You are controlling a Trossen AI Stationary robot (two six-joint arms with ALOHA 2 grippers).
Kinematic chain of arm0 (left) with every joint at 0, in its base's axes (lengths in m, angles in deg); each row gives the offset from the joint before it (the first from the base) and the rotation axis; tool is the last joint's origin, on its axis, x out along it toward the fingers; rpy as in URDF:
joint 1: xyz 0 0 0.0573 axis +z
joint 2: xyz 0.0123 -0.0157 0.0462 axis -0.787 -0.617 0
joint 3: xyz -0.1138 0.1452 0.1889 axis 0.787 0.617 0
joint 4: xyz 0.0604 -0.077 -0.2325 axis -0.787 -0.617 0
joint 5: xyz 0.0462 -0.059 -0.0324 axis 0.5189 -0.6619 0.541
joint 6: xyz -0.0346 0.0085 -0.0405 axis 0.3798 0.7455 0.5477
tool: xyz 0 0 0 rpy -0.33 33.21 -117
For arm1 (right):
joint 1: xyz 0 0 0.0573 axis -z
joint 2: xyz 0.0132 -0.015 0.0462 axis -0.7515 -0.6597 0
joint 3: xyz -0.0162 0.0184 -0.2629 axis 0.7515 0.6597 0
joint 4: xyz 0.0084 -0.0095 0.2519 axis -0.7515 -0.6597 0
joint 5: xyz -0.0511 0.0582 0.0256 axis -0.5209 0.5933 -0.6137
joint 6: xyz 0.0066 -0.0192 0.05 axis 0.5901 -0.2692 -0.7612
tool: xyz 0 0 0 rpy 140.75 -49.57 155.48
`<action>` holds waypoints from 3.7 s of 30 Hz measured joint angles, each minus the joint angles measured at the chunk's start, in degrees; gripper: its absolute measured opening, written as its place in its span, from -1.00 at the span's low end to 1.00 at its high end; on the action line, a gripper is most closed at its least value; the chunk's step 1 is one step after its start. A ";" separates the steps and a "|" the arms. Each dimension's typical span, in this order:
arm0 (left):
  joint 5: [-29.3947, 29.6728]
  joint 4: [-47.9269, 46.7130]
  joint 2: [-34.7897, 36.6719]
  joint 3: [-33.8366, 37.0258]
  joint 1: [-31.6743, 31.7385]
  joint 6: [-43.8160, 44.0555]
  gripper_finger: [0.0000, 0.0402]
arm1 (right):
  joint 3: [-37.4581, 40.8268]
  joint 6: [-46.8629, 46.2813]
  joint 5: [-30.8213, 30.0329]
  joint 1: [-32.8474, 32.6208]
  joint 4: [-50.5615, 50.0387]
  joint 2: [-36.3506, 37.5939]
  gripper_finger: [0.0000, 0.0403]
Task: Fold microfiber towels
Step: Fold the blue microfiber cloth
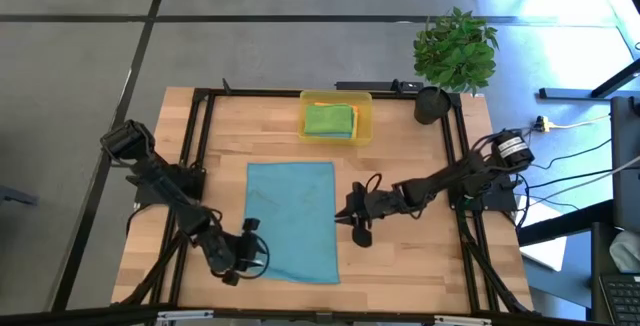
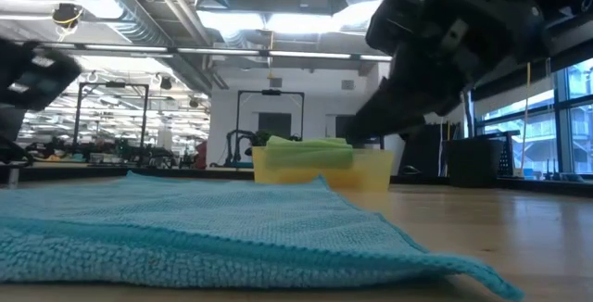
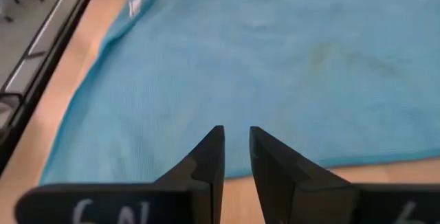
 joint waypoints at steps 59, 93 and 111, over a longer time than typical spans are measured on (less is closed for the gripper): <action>2.60 19.30 -4.52 11.37 -11.90 41.85 -0.29 | -0.02 -0.12 -0.44 -4.41 2.13 -1.22 -0.65; 5.34 19.55 -4.52 11.41 -9.74 36.13 -0.29 | -16.84 16.38 -10.96 -20.41 -4.69 -17.29 0.15; 14.65 20.90 -4.52 11.41 -9.80 26.27 -0.99 | -17.64 13.28 -11.98 -21.05 -8.73 -17.26 0.11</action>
